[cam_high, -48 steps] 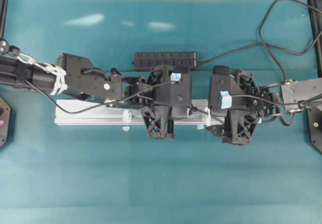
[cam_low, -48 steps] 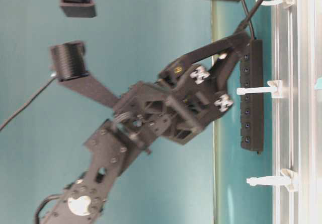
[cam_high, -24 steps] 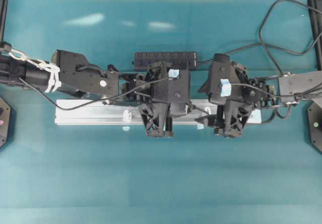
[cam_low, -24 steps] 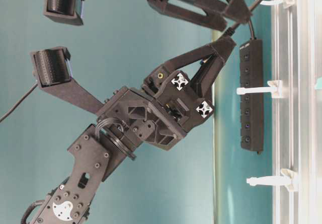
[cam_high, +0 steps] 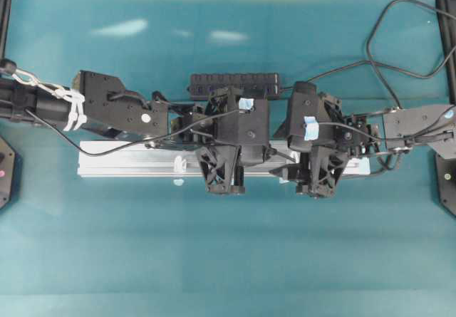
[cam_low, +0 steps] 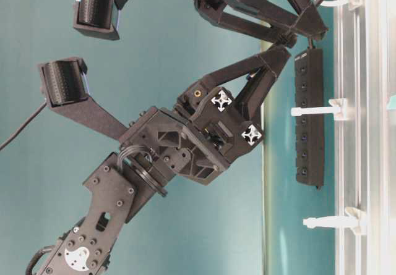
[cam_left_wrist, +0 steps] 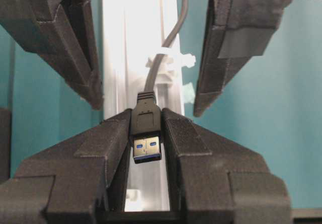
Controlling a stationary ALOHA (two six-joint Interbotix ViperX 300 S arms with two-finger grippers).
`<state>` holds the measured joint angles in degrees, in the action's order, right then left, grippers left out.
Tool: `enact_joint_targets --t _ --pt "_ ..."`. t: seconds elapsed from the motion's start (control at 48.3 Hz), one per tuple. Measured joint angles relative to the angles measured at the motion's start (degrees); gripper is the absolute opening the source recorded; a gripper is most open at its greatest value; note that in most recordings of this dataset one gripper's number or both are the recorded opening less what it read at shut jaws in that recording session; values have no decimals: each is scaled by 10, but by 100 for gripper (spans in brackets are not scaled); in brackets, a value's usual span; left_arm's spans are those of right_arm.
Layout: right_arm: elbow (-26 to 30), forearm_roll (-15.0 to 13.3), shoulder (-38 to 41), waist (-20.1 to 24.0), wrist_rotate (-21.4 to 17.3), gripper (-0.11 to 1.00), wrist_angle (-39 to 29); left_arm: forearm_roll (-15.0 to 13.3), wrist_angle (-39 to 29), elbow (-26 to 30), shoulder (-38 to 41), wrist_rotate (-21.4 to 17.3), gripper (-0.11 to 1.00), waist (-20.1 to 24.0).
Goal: Pass the USB cable through three rings with both arms.
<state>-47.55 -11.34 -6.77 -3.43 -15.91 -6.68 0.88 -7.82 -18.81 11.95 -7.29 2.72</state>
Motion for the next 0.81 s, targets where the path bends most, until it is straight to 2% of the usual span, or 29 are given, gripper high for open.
enact_joint_targets --t 0.083,0.248,0.352,0.497,0.807 --pt "0 0 1 -2 0 33 2 0 -1 0 0 1 21 -1" --pt "0 0 2 -2 0 6 2 0 0 0 0 1 21 0" --pt "0 -1 2 -1 0 -5 4 0 -1 -1 0 0 21 1" --pt "0 -1 2 -1 0 -9 7 0 0 -2 -1 1 21 2" --pt "4 0 4 -1 0 -9 8 0 1 -9 -4 1 21 4"
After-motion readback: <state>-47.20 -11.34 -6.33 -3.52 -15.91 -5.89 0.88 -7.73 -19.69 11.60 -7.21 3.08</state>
